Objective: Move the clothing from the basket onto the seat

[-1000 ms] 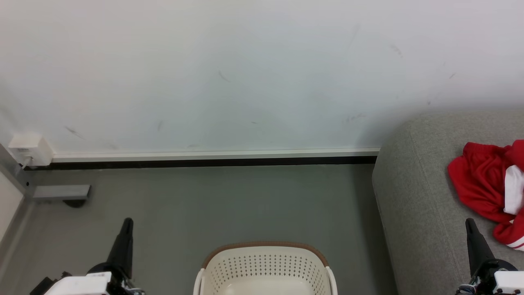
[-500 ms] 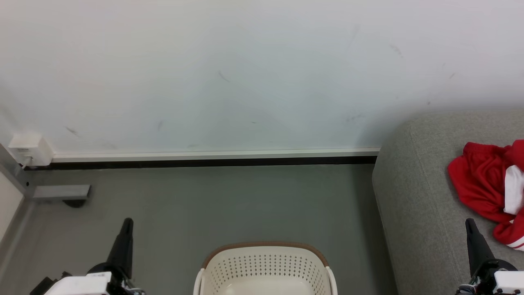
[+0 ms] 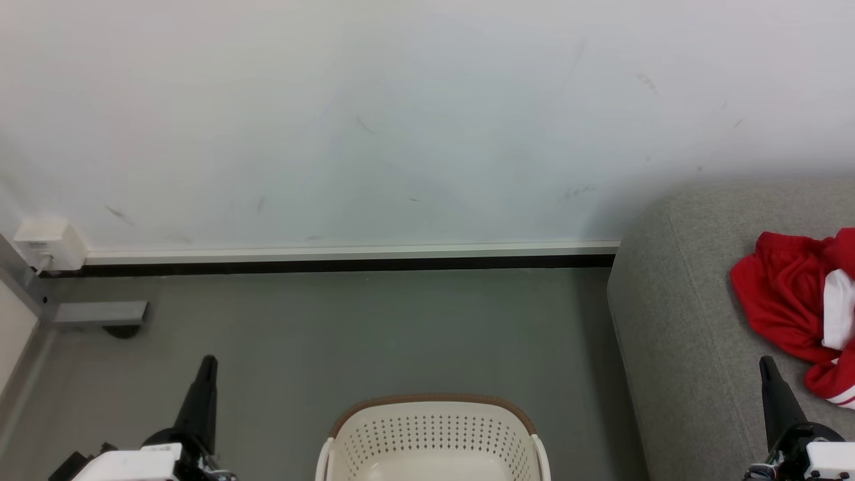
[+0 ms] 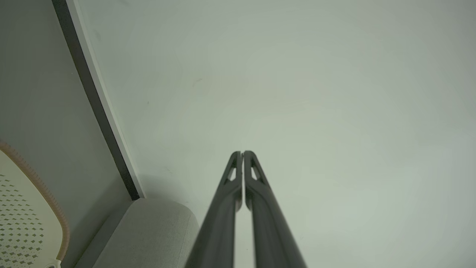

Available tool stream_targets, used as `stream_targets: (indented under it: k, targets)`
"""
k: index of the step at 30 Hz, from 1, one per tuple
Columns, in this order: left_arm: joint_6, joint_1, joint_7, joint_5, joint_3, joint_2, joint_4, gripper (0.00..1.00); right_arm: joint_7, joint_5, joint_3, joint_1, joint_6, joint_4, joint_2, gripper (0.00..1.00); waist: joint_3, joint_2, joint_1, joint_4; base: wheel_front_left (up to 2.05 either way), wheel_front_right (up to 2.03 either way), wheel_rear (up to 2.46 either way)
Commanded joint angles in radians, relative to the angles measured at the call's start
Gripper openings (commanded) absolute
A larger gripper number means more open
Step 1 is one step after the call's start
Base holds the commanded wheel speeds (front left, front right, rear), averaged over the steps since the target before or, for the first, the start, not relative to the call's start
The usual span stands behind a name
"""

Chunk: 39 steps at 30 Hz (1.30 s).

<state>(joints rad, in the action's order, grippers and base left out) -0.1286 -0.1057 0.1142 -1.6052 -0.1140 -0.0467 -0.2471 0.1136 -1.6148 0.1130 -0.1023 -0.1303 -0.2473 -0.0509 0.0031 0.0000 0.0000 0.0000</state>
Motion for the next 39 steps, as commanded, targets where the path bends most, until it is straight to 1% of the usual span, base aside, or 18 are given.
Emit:
stream_targets:
  k: [1, 39]
  targets:
    - [-0.005, -0.007, 0.004, -0.014, -0.001, -0.007, 0.003, 0.0, 0.004, 0.003, 0.005, -0.012, -0.001, 0.005, 0.001, 0.0, 0.0, 0.0, 0.0, 0.0, 0.0, 0.0, 0.0]
    - [-0.005, -0.007, 0.003, -0.014, -0.001, -0.007, 0.004, 0.0, 0.004, 0.004, 0.005, -0.012, -0.001, 0.005, 0.001, 0.0, 0.0, 0.0, 0.0, 0.0, 0.0, 0.0, 0.0]
